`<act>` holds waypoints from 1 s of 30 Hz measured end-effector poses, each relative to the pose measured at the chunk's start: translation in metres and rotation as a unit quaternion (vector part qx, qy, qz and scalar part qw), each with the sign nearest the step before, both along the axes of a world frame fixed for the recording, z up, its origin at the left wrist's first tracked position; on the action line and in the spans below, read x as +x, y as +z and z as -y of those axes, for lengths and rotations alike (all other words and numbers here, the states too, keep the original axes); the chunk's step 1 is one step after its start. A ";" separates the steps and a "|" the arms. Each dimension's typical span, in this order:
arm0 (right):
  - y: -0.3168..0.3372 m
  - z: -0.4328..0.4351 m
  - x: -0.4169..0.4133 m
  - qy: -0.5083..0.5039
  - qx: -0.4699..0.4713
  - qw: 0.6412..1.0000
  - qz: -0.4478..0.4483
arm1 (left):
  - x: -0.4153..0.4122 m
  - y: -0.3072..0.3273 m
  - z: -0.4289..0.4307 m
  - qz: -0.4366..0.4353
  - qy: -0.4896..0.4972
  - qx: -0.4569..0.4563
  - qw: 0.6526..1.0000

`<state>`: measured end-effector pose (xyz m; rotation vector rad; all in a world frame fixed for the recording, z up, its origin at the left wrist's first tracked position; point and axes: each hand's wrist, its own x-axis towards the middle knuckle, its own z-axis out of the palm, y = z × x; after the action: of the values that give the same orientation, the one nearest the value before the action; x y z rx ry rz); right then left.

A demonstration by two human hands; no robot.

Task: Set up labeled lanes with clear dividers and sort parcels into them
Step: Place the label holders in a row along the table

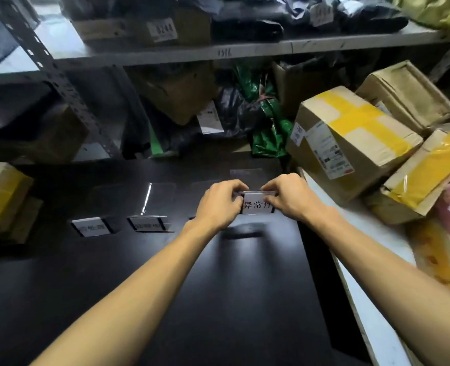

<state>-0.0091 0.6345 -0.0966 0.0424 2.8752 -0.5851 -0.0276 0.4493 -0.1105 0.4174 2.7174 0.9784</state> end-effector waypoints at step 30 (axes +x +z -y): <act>-0.038 -0.015 0.006 0.036 0.027 0.996 0.080 | -0.006 -0.045 -0.010 -0.050 -0.129 -0.212 0.968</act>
<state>-0.0028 0.6493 -0.1347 -0.0052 2.7242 -0.4692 -0.0335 0.4598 -0.1560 0.7236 2.7617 0.3042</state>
